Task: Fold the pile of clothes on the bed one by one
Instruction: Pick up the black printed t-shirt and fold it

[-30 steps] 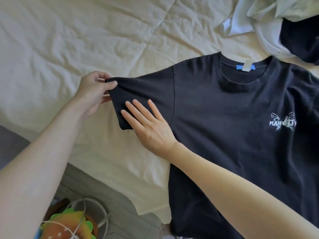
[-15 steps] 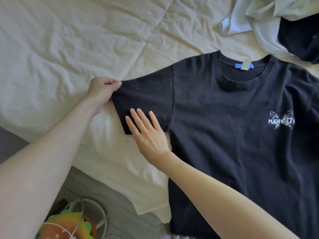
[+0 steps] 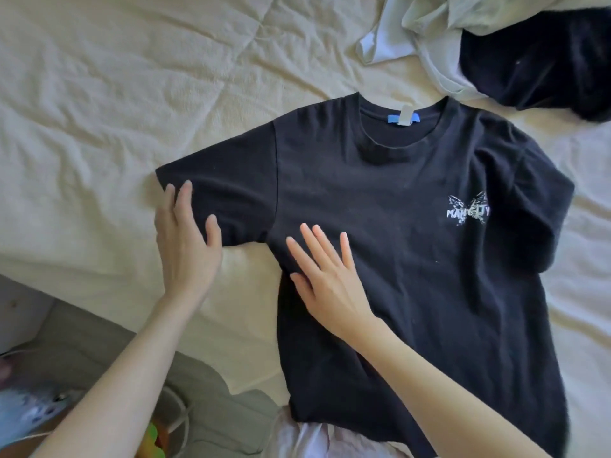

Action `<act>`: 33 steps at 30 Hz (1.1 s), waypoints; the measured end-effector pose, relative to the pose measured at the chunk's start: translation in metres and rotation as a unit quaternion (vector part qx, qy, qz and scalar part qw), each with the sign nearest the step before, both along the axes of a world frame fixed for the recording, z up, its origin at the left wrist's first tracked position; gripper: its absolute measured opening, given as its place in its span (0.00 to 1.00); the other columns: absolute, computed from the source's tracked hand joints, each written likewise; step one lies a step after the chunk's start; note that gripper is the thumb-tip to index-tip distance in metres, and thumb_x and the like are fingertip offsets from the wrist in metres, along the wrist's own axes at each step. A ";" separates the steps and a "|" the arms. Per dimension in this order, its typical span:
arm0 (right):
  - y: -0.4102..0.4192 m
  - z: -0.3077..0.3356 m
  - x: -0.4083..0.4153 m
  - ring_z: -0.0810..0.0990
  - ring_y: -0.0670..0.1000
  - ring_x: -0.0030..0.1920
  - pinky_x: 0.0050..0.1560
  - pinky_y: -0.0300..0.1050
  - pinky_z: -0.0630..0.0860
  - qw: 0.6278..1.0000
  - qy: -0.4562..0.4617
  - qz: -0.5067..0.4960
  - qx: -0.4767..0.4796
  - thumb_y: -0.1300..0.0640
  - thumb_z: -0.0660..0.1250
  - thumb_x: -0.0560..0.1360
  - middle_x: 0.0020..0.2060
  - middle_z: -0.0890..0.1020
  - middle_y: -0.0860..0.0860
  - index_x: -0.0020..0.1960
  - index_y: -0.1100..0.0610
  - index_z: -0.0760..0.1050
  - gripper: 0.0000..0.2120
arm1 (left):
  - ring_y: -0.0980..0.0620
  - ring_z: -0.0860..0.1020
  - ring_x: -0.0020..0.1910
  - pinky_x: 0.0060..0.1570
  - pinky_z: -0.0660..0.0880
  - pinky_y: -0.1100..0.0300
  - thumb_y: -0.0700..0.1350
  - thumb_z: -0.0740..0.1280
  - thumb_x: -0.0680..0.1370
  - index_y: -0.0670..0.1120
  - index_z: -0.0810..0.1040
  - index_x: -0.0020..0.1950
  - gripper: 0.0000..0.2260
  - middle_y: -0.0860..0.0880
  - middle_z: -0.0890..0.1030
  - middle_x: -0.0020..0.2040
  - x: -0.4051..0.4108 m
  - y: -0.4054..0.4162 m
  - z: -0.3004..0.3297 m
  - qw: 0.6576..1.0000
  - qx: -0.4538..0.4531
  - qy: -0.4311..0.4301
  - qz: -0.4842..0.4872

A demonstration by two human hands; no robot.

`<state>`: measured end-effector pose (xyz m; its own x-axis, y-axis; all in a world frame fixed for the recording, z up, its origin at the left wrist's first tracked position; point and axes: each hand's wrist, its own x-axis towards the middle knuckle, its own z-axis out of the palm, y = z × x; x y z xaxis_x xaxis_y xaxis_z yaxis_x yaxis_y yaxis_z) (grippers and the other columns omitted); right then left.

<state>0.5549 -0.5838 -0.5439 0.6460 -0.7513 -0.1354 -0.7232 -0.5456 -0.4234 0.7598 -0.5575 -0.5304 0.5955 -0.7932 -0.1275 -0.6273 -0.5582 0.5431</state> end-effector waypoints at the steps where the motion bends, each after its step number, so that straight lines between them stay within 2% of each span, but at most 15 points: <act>1: -0.003 0.002 -0.024 0.64 0.59 0.72 0.71 0.65 0.56 1.000 0.013 -0.026 0.000 0.56 0.66 0.77 0.71 0.68 0.58 0.71 0.58 0.68 0.23 | 0.42 0.55 0.75 0.71 0.57 0.48 0.41 0.61 0.79 0.43 0.60 0.75 0.24 0.40 0.57 0.76 -0.024 0.004 0.002 0.999 0.003 -0.022 -0.041; 6: -0.017 0.010 -0.147 0.65 0.61 0.72 0.70 0.66 0.57 0.981 0.030 -0.191 0.004 0.60 0.68 0.76 0.70 0.69 0.59 0.70 0.61 0.69 0.23 | 0.38 0.54 0.75 0.71 0.57 0.40 0.41 0.64 0.78 0.44 0.64 0.74 0.24 0.39 0.58 0.76 -0.147 0.009 -0.004 0.971 0.050 -0.017 -0.235; 10: -0.033 0.012 -0.234 0.67 0.60 0.71 0.70 0.63 0.59 0.955 0.031 -0.294 -0.012 0.62 0.66 0.77 0.68 0.71 0.59 0.68 0.62 0.70 0.21 | 0.43 0.46 0.77 0.73 0.47 0.45 0.48 0.58 0.81 0.50 0.55 0.77 0.25 0.44 0.49 0.78 -0.229 0.000 -0.019 0.935 0.130 -0.027 -0.328; 13: -0.054 0.010 -0.286 0.70 0.58 0.67 0.68 0.55 0.65 0.924 -0.002 -0.383 0.009 0.59 0.64 0.78 0.67 0.72 0.57 0.69 0.61 0.69 0.20 | 0.44 0.41 0.77 0.73 0.44 0.45 0.50 0.54 0.82 0.52 0.50 0.78 0.25 0.45 0.44 0.78 -0.281 -0.017 -0.032 0.917 0.163 -0.048 -0.362; 15: -0.076 0.007 -0.308 0.72 0.53 0.63 0.63 0.49 0.69 0.855 -0.079 -0.503 0.094 0.53 0.61 0.79 0.65 0.72 0.54 0.70 0.58 0.66 0.20 | 0.44 0.41 0.77 0.73 0.44 0.43 0.51 0.54 0.82 0.52 0.49 0.78 0.26 0.46 0.43 0.78 -0.310 -0.028 -0.039 0.911 0.176 -0.045 -0.370; 17: -0.101 0.003 -0.322 0.77 0.51 0.54 0.56 0.47 0.74 0.745 -0.162 -0.606 0.226 0.47 0.57 0.80 0.59 0.76 0.52 0.66 0.56 0.68 0.19 | 0.44 0.39 0.76 0.72 0.43 0.40 0.54 0.55 0.82 0.54 0.45 0.78 0.28 0.47 0.40 0.78 -0.329 -0.037 -0.047 0.906 0.209 -0.031 -0.366; 18: -0.113 0.000 -0.326 0.79 0.50 0.48 0.51 0.47 0.76 0.697 -0.200 -0.624 0.292 0.45 0.56 0.80 0.54 0.78 0.52 0.60 0.55 0.72 0.17 | 0.44 0.38 0.76 0.71 0.42 0.38 0.55 0.56 0.81 0.55 0.42 0.77 0.30 0.47 0.39 0.78 -0.336 -0.040 -0.052 0.902 0.232 -0.031 -0.363; 20: -0.131 -0.004 -0.330 0.78 0.50 0.41 0.44 0.45 0.77 0.630 -0.255 -0.615 0.401 0.44 0.58 0.80 0.44 0.80 0.51 0.49 0.54 0.74 0.14 | 0.43 0.36 0.75 0.70 0.41 0.37 0.57 0.56 0.80 0.56 0.39 0.77 0.32 0.48 0.36 0.77 -0.342 -0.045 -0.060 0.890 0.276 -0.044 -0.361; 23: -0.151 -0.009 -0.334 0.79 0.50 0.42 0.42 0.43 0.76 0.547 -0.292 -0.602 0.504 0.52 0.64 0.78 0.42 0.80 0.51 0.49 0.56 0.75 0.08 | 0.44 0.34 0.75 0.70 0.41 0.37 0.58 0.56 0.80 0.57 0.37 0.76 0.33 0.48 0.34 0.77 -0.342 -0.048 -0.064 0.880 0.310 -0.056 -0.357; 25: -0.162 -0.006 -0.337 0.80 0.51 0.43 0.39 0.44 0.77 0.494 -0.336 -0.628 0.498 0.60 0.66 0.76 0.45 0.79 0.53 0.53 0.60 0.74 0.07 | 0.44 0.33 0.75 0.71 0.41 0.38 0.59 0.55 0.80 0.58 0.36 0.76 0.33 0.49 0.33 0.76 -0.342 -0.049 -0.064 0.874 0.327 -0.055 -0.355; 26: -0.168 -0.004 -0.341 0.79 0.52 0.44 0.40 0.44 0.77 0.484 -0.359 -0.645 0.469 0.62 0.66 0.76 0.46 0.79 0.53 0.56 0.60 0.74 0.10 | 0.45 0.33 0.75 0.71 0.41 0.38 0.59 0.55 0.80 0.58 0.36 0.76 0.32 0.49 0.32 0.76 -0.342 -0.050 -0.063 0.872 0.334 -0.055 -0.354; 27: -0.174 -0.001 -0.348 0.79 0.51 0.45 0.42 0.44 0.77 0.496 -0.374 -0.661 0.420 0.63 0.67 0.75 0.46 0.79 0.52 0.57 0.59 0.74 0.11 | 0.45 0.33 0.75 0.71 0.41 0.38 0.59 0.55 0.80 0.58 0.36 0.76 0.32 0.50 0.32 0.76 -0.343 -0.051 -0.063 0.870 0.340 -0.058 -0.353; 28: -0.179 0.002 -0.356 0.79 0.49 0.44 0.43 0.42 0.76 0.531 -0.381 -0.670 0.353 0.63 0.67 0.75 0.44 0.79 0.51 0.55 0.57 0.75 0.10 | 0.45 0.33 0.75 0.71 0.42 0.38 0.59 0.54 0.80 0.58 0.36 0.76 0.32 0.50 0.32 0.76 -0.344 -0.052 -0.062 0.867 0.346 -0.061 -0.352; 31: -0.190 0.016 -0.379 0.78 0.43 0.42 0.40 0.31 0.74 0.659 -0.381 -0.629 0.153 0.62 0.67 0.74 0.41 0.79 0.46 0.45 0.50 0.77 0.08 | 0.45 0.33 0.75 0.71 0.42 0.38 0.59 0.54 0.80 0.58 0.36 0.75 0.32 0.50 0.32 0.76 -0.346 -0.055 -0.060 0.861 0.362 -0.066 -0.350; 33: -0.196 0.013 -0.390 0.79 0.44 0.45 0.42 0.33 0.74 0.694 -0.361 -0.608 0.135 0.61 0.66 0.74 0.43 0.79 0.46 0.48 0.50 0.77 0.07 | 0.45 0.33 0.75 0.71 0.43 0.38 0.59 0.54 0.80 0.59 0.36 0.75 0.32 0.50 0.31 0.76 -0.347 -0.057 -0.059 0.858 0.373 -0.064 -0.347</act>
